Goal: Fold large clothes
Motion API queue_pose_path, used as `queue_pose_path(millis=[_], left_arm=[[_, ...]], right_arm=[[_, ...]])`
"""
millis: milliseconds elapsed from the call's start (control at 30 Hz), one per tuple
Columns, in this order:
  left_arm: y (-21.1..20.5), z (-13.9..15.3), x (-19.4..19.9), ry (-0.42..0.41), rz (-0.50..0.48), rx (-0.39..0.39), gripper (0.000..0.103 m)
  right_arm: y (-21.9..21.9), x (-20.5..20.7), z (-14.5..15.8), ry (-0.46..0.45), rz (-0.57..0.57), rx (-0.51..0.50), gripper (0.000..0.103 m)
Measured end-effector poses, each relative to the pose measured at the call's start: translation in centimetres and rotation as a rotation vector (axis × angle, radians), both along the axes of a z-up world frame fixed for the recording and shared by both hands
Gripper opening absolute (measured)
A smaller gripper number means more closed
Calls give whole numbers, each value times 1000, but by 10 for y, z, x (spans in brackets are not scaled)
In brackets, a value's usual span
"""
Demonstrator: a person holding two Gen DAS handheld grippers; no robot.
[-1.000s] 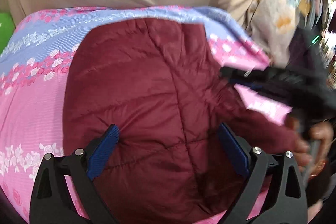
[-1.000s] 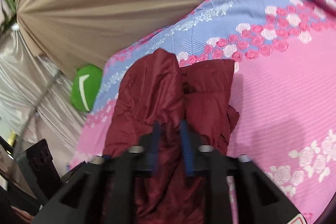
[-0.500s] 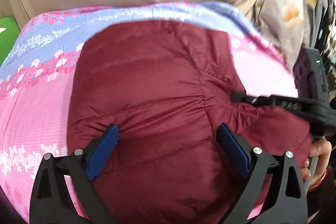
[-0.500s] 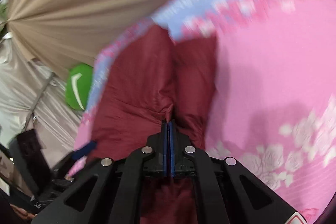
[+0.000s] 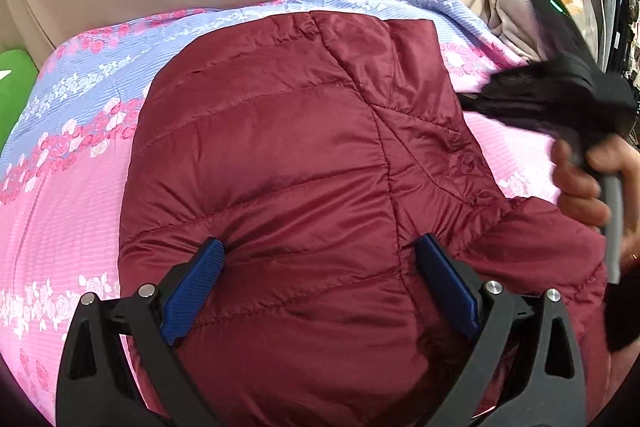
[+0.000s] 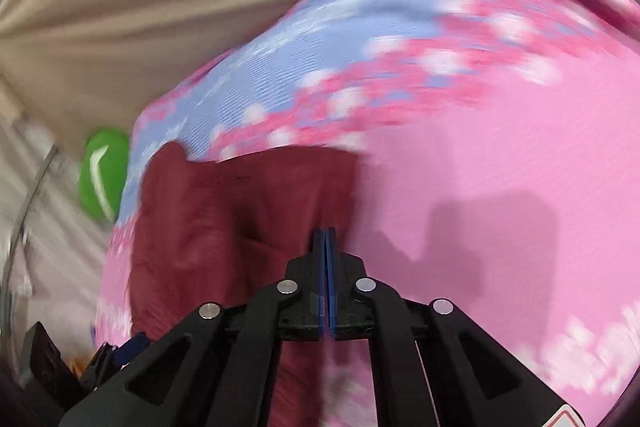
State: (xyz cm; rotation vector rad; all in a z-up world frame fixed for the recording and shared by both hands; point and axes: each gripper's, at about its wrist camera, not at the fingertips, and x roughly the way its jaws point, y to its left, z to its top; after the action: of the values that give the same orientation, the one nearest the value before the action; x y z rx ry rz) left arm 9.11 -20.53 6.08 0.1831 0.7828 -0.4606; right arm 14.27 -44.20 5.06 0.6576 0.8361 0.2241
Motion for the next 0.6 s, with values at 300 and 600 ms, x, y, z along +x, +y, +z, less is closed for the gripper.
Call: queue_pose_path(millis=[300,600], left_arm=[[1,-3,9,-2,33,18,97],[-7,-10,8,-26,13,44,98]], right_arm=[[66,68,-29,73,214,-21,3],[22,-20,44,-97,33,-133,8]])
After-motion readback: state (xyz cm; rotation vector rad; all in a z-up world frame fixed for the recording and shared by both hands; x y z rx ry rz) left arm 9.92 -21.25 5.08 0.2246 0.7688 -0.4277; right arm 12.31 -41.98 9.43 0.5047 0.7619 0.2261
